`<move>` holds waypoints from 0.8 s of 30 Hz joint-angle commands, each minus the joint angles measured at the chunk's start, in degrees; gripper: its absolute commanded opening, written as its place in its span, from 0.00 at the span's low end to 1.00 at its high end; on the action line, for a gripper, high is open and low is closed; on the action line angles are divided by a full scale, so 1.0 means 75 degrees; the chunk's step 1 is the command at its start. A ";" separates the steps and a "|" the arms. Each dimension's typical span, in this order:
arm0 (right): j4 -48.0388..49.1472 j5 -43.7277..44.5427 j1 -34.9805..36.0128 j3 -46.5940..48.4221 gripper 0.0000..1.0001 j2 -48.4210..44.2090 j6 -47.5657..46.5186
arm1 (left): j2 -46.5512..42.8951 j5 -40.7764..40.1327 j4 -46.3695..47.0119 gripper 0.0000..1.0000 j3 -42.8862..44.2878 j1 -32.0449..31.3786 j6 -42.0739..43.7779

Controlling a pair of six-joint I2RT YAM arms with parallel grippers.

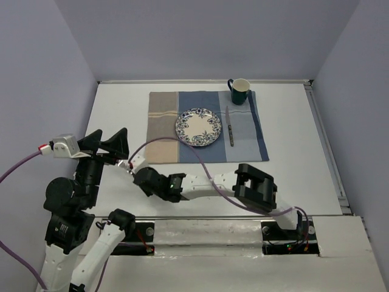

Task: Set the dinner table for one person

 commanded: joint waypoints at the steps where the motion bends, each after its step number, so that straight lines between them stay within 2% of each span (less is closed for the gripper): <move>1: 0.1076 0.0971 -0.0767 -0.0256 0.00 -0.1244 0.0599 | 0.0031 0.0215 0.0189 0.99 -0.0293 -0.0032 0.0059; 6: 0.1088 0.1464 -0.1553 0.0176 0.00 -0.0987 0.1266 | -0.0204 0.0460 0.0399 0.99 -0.1183 -0.0020 -0.0245; 11: 0.0971 0.2037 -0.2011 0.0610 0.00 -0.0566 0.1959 | -0.0391 0.0087 0.0552 0.99 -0.2143 -0.0020 -0.0211; 17: 0.0725 0.2249 -0.2257 0.1312 0.00 0.0160 0.2862 | -0.0497 0.0109 0.0681 0.99 -0.2122 -0.0009 -0.0187; 24: 0.0221 0.2343 -0.2491 0.1841 0.00 0.0782 0.3308 | -0.0509 0.0285 0.0658 0.99 -0.2145 0.0003 -0.0164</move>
